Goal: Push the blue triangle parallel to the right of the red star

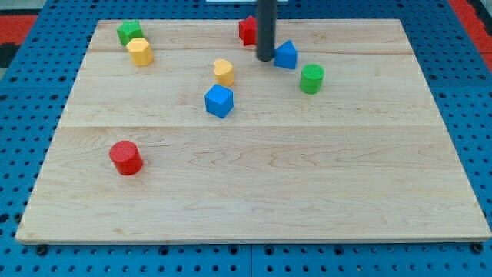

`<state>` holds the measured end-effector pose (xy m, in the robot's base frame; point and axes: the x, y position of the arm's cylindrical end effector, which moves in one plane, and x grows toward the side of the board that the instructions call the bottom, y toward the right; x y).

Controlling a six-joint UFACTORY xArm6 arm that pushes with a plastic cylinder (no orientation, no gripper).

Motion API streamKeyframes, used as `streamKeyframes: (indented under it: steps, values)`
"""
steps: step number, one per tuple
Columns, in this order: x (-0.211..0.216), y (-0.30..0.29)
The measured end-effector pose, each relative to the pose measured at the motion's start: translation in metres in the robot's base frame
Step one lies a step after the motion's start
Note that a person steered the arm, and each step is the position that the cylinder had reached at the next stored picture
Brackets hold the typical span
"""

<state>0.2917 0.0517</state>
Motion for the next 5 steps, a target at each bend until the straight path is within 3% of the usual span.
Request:
streamKeyframes:
  steps: [3,4,5]
  values:
    - [0.001,0.131]
    - [0.026,0.162]
    - [-0.015,0.162]
